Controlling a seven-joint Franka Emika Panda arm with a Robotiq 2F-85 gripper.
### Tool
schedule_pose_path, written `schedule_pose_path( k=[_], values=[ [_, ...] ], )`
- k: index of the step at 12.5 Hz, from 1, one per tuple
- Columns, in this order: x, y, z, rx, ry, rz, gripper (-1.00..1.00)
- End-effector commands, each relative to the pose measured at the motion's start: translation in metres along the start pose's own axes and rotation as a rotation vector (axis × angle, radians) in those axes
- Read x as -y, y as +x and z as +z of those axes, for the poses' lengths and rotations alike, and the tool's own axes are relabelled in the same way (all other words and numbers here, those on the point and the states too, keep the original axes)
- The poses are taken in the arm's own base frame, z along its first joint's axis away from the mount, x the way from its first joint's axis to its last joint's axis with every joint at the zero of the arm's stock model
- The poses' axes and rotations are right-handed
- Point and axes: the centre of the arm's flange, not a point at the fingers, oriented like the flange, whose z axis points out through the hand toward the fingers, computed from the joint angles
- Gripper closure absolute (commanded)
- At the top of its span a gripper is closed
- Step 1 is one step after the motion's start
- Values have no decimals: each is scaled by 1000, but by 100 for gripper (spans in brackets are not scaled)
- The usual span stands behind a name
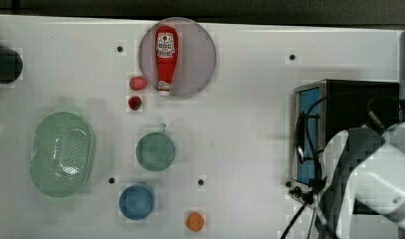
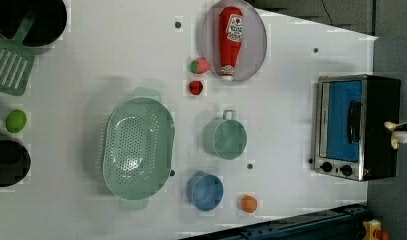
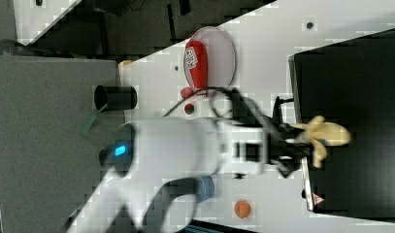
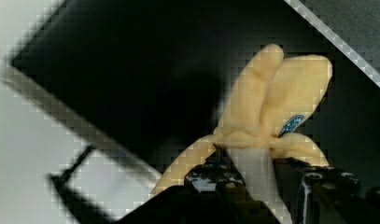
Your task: Pick banana from table and place on oven.
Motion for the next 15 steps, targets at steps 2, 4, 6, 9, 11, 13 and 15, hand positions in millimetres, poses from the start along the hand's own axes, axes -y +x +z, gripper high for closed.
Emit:
schedule_pose_path(
  k=[2, 4, 6, 9, 11, 13, 15],
  values=[
    [9, 8, -10, -62, 17, -155, -5],
    [16, 7, -9, -61, 18, -165, -50],
    [19, 6, -11, -63, 21, -171, -96],
    [60, -6, -61, -135, 75, -245, -100],
    [98, -38, -103, -143, 128, -270, -100],
    [129, -85, -144, -80, 160, -152, -100],
    [146, -137, -182, -8, 153, -5, -100]
  ],
)
